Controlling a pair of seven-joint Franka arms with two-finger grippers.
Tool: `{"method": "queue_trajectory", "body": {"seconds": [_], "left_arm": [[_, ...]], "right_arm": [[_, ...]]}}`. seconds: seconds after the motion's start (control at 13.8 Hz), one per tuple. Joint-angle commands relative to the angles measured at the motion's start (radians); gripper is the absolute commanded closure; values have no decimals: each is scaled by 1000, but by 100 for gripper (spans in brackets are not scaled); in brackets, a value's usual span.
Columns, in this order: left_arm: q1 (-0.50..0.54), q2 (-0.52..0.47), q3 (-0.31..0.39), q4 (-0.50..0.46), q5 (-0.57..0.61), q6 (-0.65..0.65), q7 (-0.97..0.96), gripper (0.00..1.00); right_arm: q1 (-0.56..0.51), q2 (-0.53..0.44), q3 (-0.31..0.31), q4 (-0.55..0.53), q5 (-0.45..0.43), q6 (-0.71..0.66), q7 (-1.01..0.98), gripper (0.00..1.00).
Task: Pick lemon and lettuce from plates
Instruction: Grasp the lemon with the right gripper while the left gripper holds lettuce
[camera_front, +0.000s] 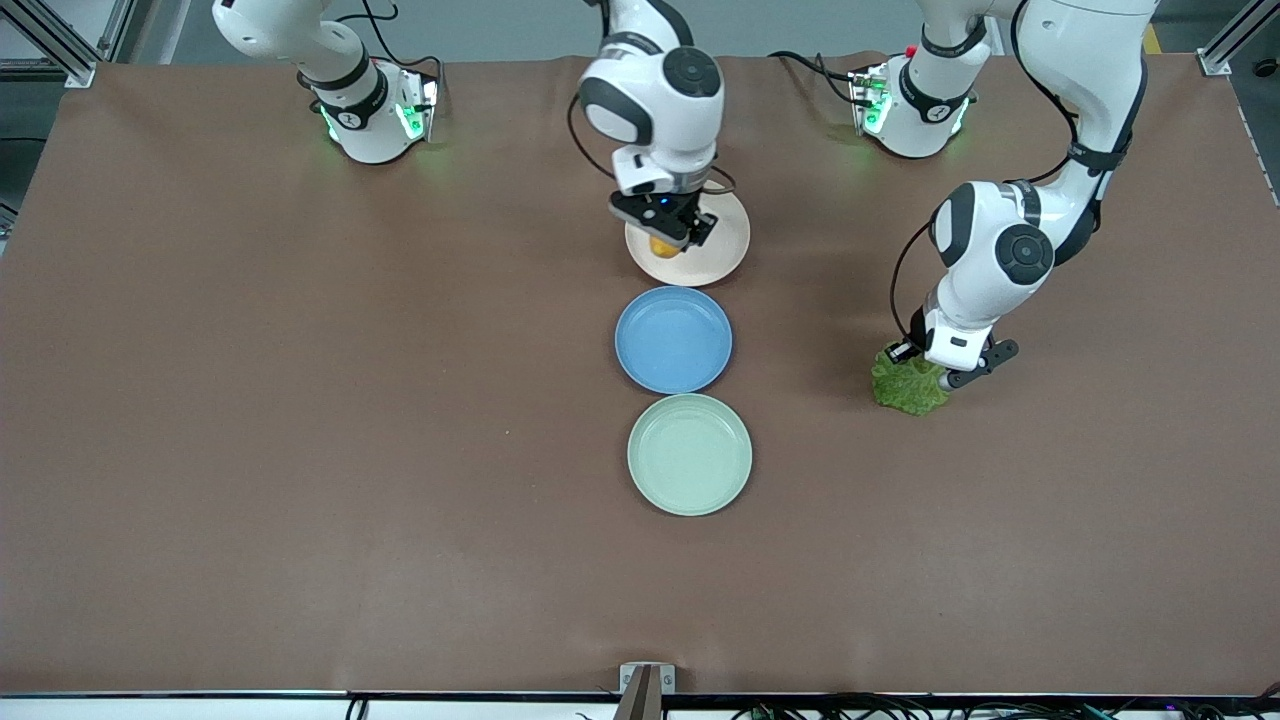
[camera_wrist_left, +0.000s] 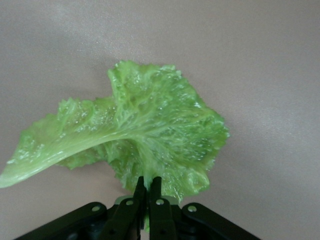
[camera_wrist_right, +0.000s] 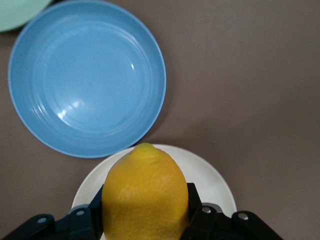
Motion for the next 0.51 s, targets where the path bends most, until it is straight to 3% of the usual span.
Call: {"method": "queue_trajectory", "body": {"seconds": [0.0,0.07,0.14,0.43], "left_arm": [[18,-13,-7,-1,6,19,24,27],[18,-21,-6,6,6,14,28,18],[18,-31,-6,9,6,9,30,0],[29,-70,-6,81,7,-130,34,0]], "right_arm": [[-133,-117,17,-143,-15,18,-206,100],[-181,-131,17,-169,-15,33,-279,100],[-234,-143,17,-203,-15,63,-354,100],[-432,-157,17,-341,-15,189,-651,100]]}}
